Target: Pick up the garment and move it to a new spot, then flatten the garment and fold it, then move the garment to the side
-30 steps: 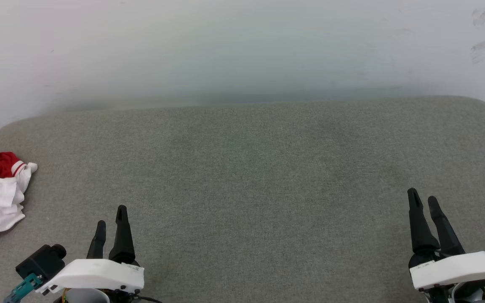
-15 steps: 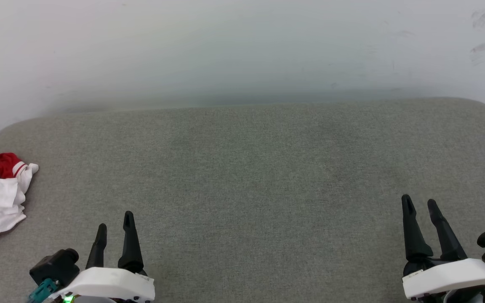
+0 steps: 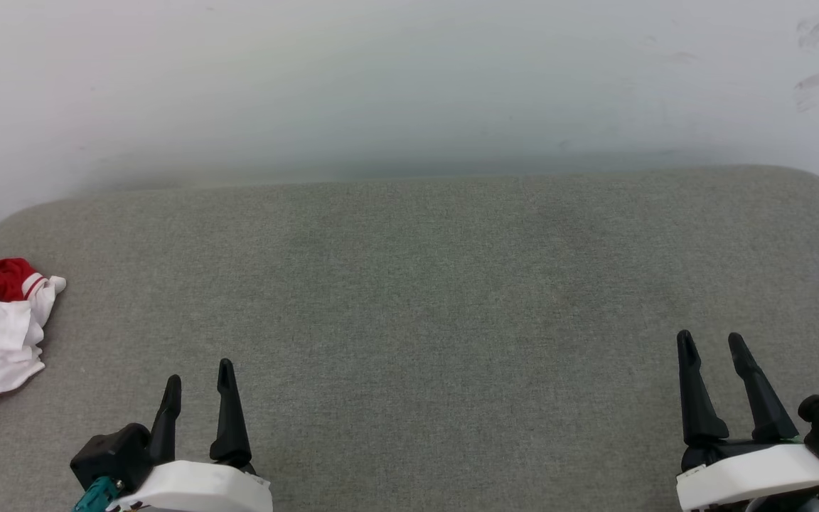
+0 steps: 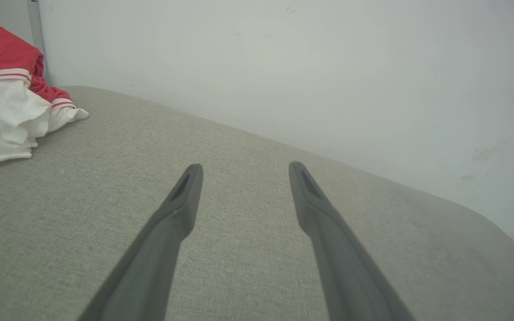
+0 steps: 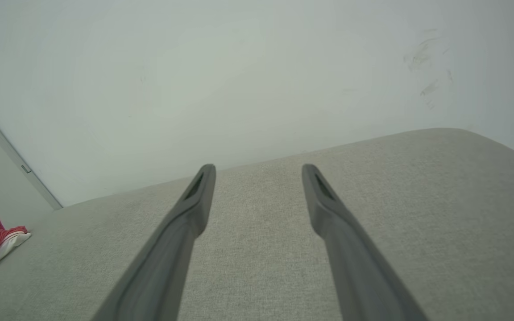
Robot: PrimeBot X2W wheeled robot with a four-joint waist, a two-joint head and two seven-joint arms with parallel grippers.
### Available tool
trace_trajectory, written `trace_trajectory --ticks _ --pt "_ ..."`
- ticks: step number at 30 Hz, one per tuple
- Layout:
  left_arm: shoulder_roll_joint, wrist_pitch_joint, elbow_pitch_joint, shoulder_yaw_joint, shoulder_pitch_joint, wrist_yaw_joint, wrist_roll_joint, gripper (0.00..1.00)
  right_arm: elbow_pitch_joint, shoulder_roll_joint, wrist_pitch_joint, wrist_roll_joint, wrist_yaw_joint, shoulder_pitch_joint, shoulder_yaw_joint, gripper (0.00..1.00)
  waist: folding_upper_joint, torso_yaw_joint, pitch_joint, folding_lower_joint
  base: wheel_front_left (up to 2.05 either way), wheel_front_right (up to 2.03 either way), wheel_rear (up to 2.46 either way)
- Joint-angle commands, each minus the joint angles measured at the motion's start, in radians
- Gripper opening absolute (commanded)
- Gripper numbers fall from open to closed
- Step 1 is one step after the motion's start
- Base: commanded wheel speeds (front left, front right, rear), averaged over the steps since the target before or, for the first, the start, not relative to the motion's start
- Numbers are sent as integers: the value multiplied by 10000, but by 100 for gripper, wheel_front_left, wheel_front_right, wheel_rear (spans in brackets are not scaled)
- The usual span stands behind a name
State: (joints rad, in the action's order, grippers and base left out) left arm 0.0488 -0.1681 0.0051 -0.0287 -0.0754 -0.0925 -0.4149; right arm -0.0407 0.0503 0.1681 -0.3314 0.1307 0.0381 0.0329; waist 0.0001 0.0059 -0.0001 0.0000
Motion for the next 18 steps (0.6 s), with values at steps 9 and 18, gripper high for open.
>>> trace_trajectory --ticks 9,18 --pt "25 -284 -155 -121 -139 41 945 100 222 3 288 947 0 114 28 100 -1 29 19 0 0 0 0" --pt "23 -482 -110 -105 -214 80 1682 100 266 0 482 1636 0 221 38 100 -1 42 39 0 0 0 0"
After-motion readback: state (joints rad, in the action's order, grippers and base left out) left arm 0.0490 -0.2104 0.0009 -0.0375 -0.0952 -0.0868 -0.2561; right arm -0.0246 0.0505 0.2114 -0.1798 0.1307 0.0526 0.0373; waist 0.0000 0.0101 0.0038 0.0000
